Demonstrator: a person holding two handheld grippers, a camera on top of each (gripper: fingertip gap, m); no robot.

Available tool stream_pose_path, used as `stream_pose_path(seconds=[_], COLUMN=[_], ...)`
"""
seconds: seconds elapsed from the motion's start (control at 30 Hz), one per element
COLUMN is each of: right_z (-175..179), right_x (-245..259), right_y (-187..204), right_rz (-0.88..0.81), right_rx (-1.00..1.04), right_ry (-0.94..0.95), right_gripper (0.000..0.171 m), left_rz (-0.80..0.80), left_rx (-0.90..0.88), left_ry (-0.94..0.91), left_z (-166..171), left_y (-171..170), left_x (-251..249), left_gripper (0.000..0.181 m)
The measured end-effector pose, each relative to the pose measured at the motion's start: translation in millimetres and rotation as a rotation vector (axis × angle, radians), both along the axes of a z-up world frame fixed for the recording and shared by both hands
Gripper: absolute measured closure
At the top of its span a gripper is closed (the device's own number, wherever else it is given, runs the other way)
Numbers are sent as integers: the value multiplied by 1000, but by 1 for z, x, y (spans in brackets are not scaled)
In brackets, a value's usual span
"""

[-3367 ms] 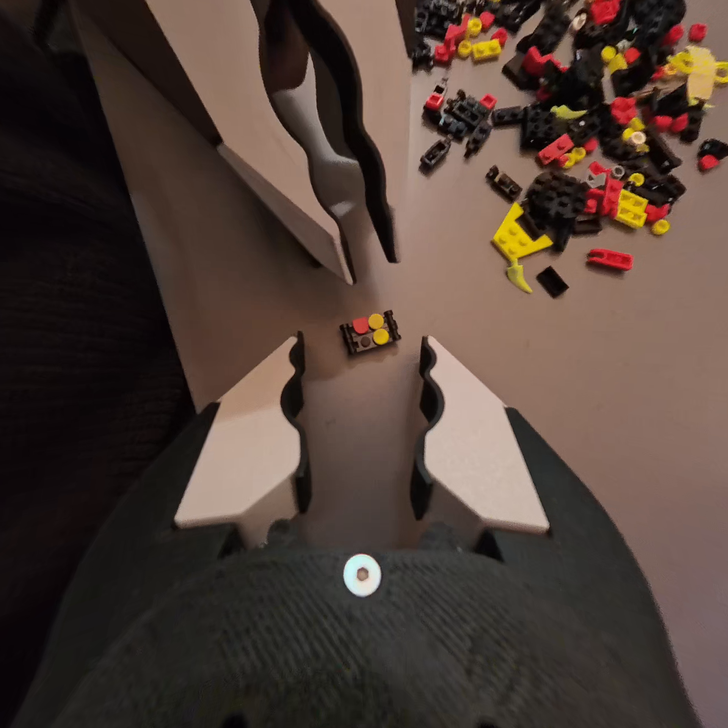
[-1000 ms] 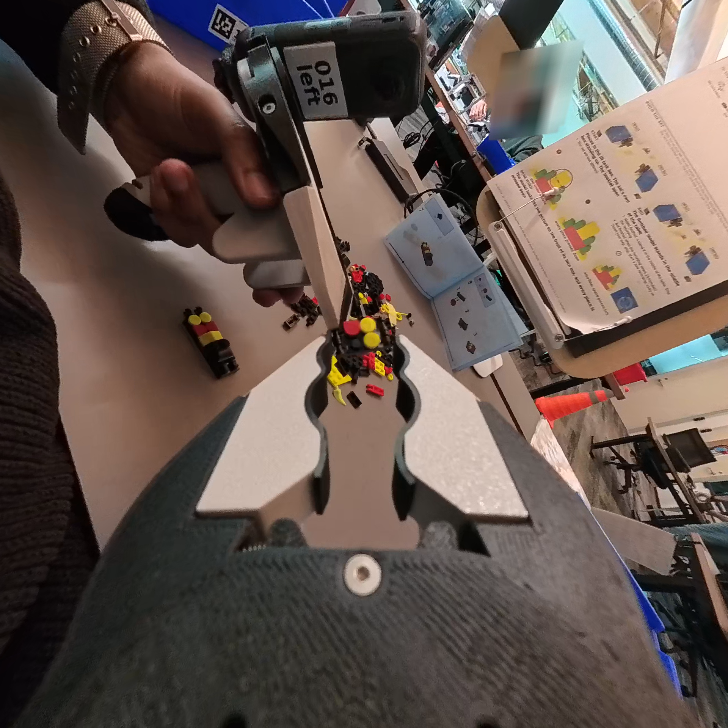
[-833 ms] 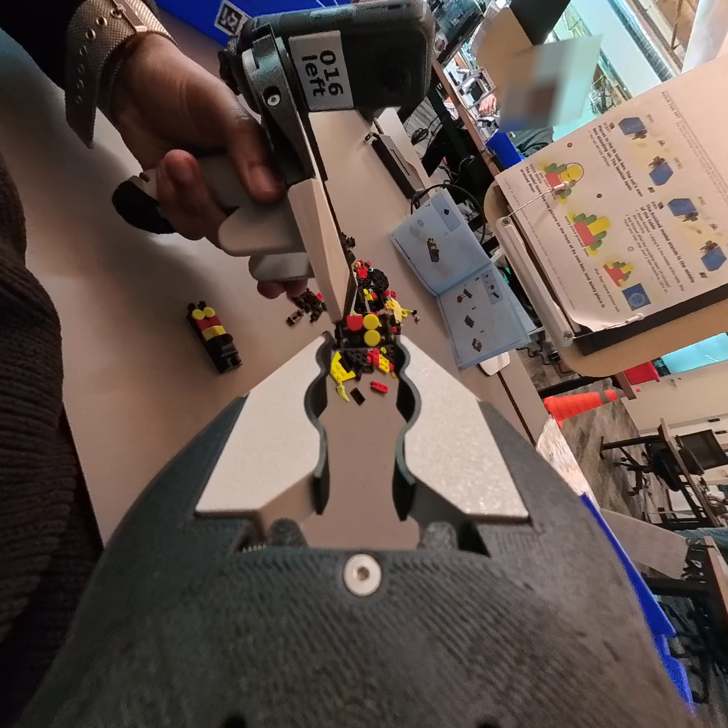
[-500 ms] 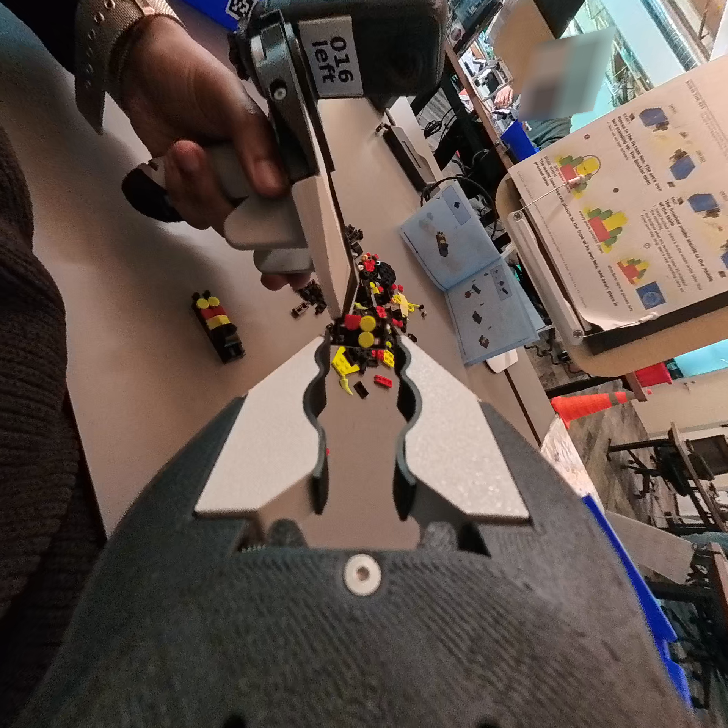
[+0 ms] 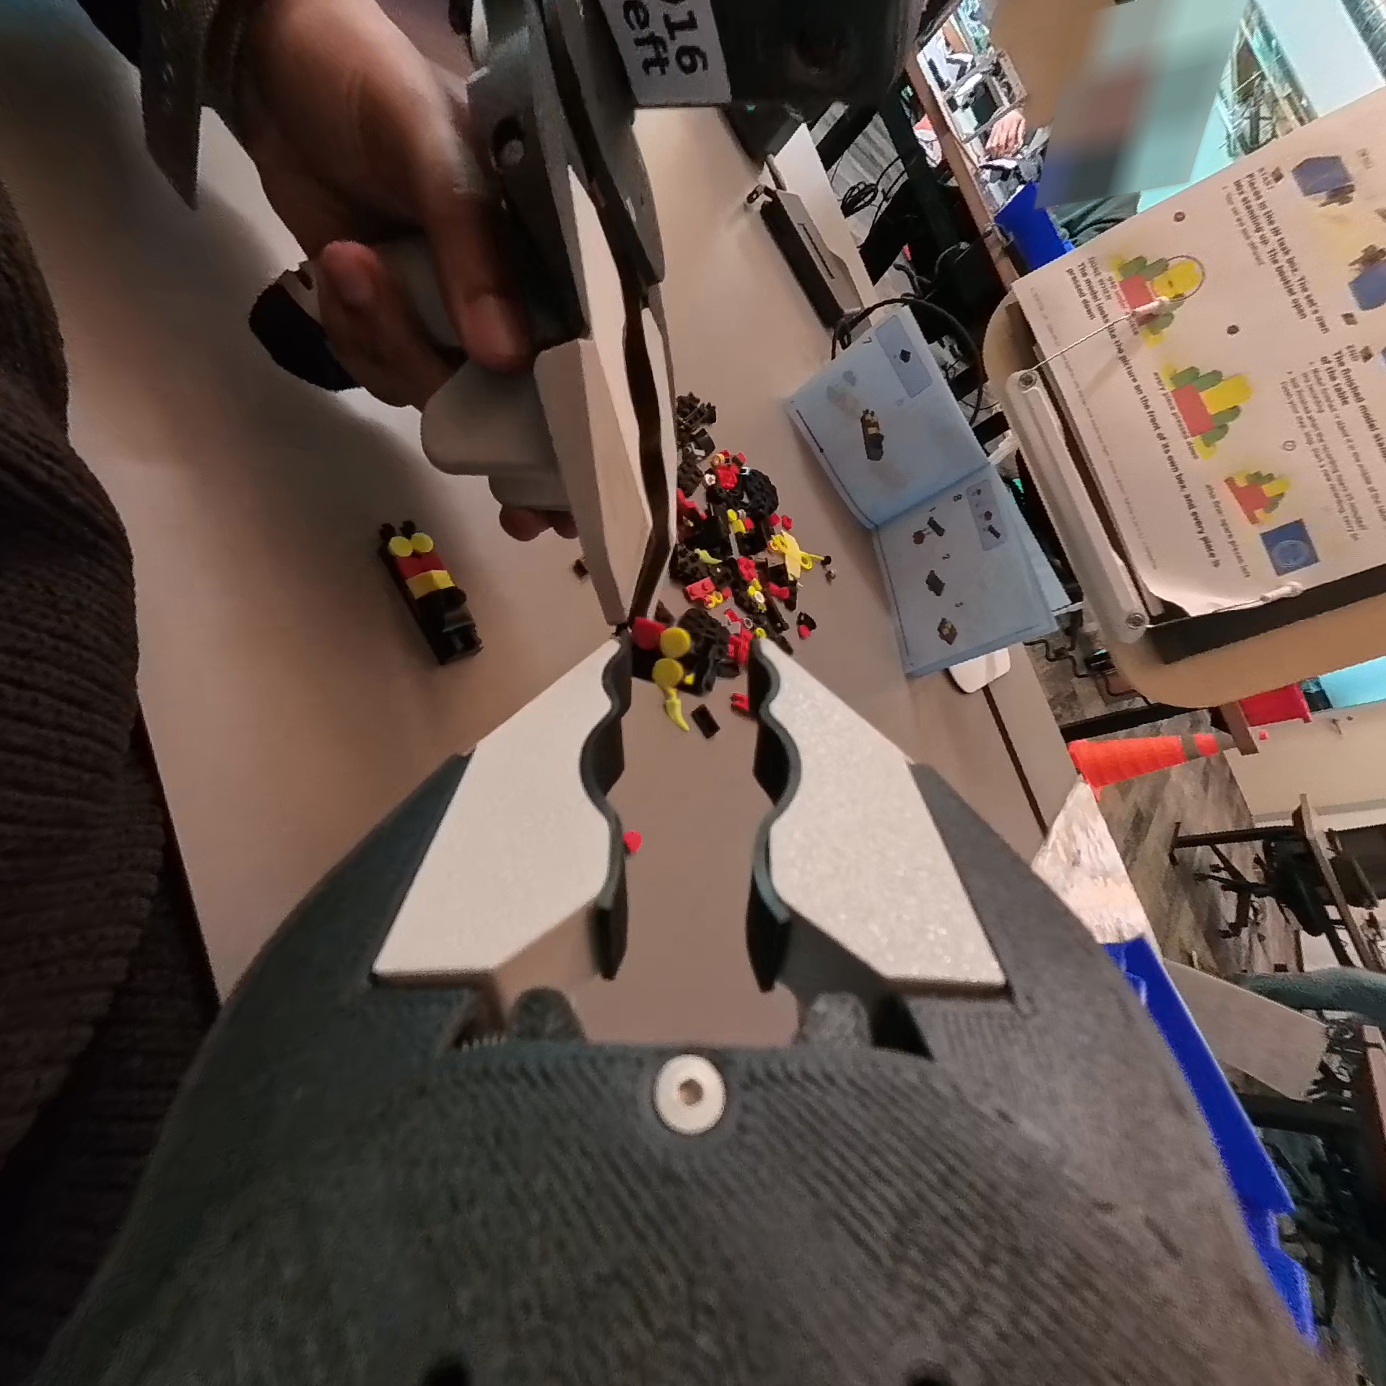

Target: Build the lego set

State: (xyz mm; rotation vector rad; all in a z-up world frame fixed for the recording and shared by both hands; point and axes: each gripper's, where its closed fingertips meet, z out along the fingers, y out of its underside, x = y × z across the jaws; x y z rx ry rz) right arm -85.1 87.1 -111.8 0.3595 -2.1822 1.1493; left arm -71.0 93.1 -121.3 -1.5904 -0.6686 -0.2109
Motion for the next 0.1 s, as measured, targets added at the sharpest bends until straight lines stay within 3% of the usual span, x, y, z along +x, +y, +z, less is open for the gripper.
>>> stream_pose_path(seconds=[0.1], right_z=[-3], right_x=[1], right_y=[0], right_rz=[1], right_rx=[9], right_ry=[-8], right_gripper=[143], left_rz=[4], left_rx=[-13], left_ry=[12], left_z=[-1], left_y=[0], left_x=[0], left_gripper=[179])
